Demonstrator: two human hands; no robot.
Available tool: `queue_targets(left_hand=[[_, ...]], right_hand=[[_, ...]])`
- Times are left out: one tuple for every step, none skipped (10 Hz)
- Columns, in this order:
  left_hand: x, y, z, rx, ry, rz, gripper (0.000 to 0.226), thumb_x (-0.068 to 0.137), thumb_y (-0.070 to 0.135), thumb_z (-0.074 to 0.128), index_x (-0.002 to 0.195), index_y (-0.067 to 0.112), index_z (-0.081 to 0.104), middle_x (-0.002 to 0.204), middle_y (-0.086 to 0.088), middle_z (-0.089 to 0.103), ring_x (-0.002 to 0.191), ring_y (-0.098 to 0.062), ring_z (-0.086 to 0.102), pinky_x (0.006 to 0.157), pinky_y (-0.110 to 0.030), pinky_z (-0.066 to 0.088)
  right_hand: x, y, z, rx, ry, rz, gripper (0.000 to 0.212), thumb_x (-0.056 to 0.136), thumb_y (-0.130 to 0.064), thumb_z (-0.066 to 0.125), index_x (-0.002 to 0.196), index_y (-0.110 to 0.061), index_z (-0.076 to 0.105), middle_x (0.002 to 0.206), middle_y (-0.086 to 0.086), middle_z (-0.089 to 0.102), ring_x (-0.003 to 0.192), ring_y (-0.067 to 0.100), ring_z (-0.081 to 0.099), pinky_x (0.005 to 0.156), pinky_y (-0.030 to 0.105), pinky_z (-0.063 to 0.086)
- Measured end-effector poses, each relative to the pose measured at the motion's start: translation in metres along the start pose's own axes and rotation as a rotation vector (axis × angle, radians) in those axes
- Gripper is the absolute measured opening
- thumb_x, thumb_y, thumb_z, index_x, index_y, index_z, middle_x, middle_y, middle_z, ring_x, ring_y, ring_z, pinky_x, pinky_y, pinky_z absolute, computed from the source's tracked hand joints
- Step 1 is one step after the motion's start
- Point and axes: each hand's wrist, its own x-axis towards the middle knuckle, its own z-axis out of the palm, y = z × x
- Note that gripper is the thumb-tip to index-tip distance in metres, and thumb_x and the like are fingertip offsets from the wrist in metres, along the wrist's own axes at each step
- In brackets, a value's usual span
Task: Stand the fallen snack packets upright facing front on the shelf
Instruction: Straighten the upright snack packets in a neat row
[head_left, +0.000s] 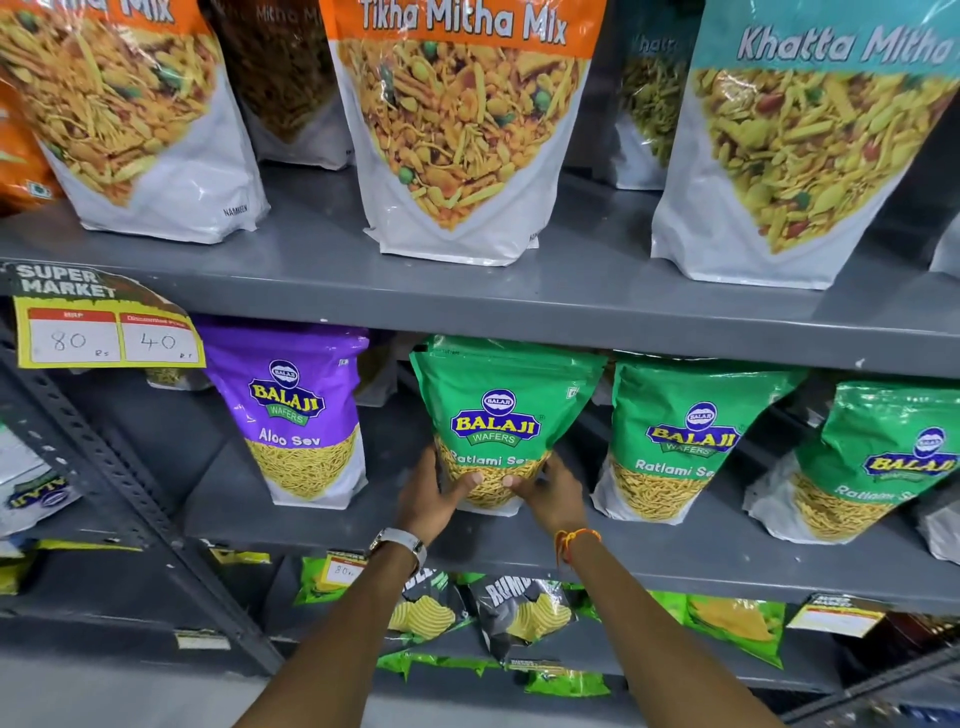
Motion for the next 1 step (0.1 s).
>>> queue_targets(left_hand=[[0.0004, 0.0005, -0.0035, -0.027, -0.051, 0.010, 0.087, 0.057, 0.064, 0.064, 0.128, 0.020, 0.040, 0.129, -0.003, 0.058, 0.118, -0.023, 0.055, 0.085, -0.029, 0.045]], right_hand=[[-0.0099, -0.0062, 0.0003, 0.015, 0.015, 0.002, 0.062, 0.074, -0.024, 0.076, 0.126, -0.008, 0.046, 0.126, 0.014, 0.062, 0.114, 0.035, 0.058, 0.092, 0.041, 0.049]])
